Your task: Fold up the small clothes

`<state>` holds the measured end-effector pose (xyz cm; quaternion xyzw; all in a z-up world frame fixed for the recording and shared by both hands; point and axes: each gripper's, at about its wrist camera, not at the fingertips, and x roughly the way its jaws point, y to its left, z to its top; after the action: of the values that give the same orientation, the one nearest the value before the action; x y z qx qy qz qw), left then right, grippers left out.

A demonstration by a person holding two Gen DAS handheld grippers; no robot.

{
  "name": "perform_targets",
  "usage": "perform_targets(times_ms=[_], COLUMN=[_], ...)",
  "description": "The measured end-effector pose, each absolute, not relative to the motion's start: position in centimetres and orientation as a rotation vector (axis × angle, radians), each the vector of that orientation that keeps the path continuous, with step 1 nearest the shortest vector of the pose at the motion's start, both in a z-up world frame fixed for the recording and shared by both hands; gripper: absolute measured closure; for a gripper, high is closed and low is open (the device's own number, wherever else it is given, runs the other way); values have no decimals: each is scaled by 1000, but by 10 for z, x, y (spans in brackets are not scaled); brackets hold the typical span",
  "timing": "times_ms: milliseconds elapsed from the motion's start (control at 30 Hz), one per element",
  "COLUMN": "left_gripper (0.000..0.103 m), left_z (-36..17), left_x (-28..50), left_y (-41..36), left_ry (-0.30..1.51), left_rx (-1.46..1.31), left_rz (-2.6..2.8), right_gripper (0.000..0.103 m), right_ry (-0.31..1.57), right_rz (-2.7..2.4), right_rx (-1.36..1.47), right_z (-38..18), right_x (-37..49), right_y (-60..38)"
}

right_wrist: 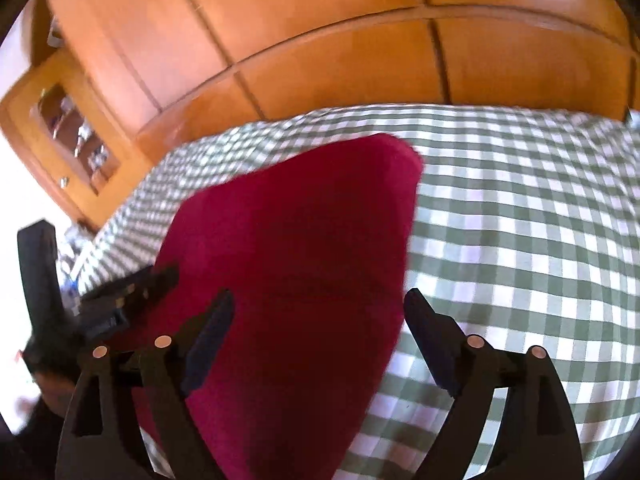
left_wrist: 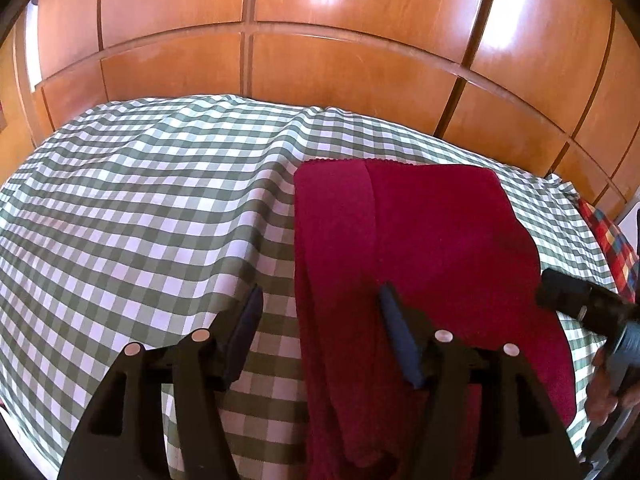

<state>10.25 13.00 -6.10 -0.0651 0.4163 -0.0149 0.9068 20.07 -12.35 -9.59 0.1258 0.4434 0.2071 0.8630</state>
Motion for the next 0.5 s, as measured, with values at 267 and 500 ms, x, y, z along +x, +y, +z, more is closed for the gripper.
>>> perform_targets(times_ms=[267, 500], left_gripper=[36, 24], left_z=[-67, -83], left_x=[107, 114], left_y=[130, 141], left_ry=[862, 902], left_rx=[-132, -189], left_rz=[-42, -76], right_gripper=[18, 18], right_ry=[1026, 1086], right_rz=[493, 630], right_rx=[455, 529], right_z=[-126, -147], right_x=[222, 227], right_y=[-146, -131])
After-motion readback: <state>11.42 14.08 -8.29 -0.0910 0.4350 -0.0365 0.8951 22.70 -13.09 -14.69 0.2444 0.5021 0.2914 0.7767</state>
